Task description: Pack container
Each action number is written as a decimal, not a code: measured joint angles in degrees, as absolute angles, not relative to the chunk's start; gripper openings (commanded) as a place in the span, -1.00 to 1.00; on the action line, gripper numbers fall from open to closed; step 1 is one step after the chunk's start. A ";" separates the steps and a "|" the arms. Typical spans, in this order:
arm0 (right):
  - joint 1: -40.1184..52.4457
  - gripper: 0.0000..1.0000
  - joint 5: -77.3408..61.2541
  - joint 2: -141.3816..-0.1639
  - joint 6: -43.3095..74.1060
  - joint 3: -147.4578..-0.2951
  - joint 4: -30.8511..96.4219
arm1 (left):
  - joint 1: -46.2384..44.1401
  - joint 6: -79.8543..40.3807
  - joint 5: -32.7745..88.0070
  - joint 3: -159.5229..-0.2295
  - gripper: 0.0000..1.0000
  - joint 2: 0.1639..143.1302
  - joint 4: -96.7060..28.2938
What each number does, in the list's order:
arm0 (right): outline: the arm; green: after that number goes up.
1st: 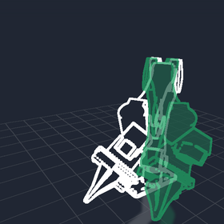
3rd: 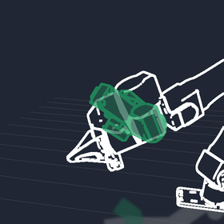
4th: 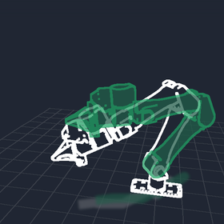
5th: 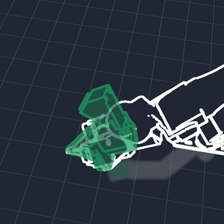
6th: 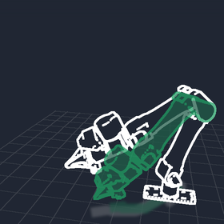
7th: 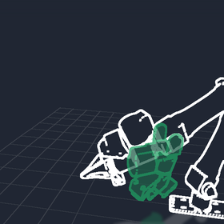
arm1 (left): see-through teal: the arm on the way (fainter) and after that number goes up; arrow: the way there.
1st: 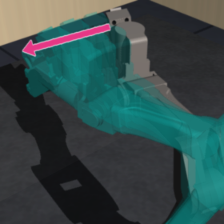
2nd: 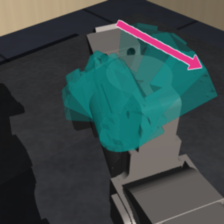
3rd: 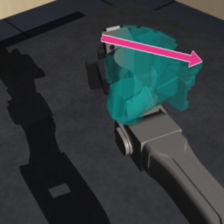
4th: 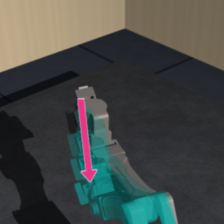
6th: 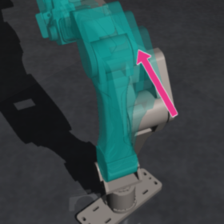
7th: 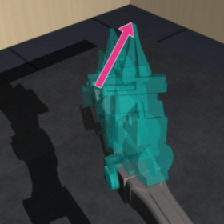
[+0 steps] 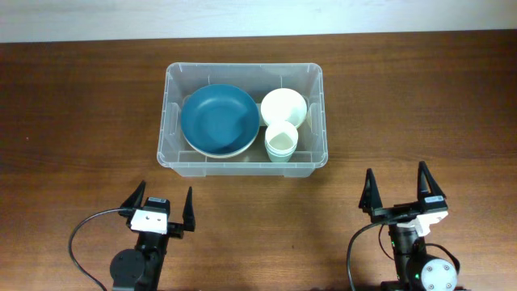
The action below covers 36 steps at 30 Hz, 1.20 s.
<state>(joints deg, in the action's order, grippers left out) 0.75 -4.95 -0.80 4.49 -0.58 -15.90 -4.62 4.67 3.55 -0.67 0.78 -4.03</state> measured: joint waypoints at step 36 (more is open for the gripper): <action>0.75 0.98 -3.44 -0.78 4.51 -0.58 3.88 | -4.62 4.67 3.55 -0.67 1.00 0.78 -4.05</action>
<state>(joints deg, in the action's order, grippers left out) 0.75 -3.44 -0.78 4.51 -0.58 3.88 -4.62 4.67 3.55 -0.67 0.78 -4.05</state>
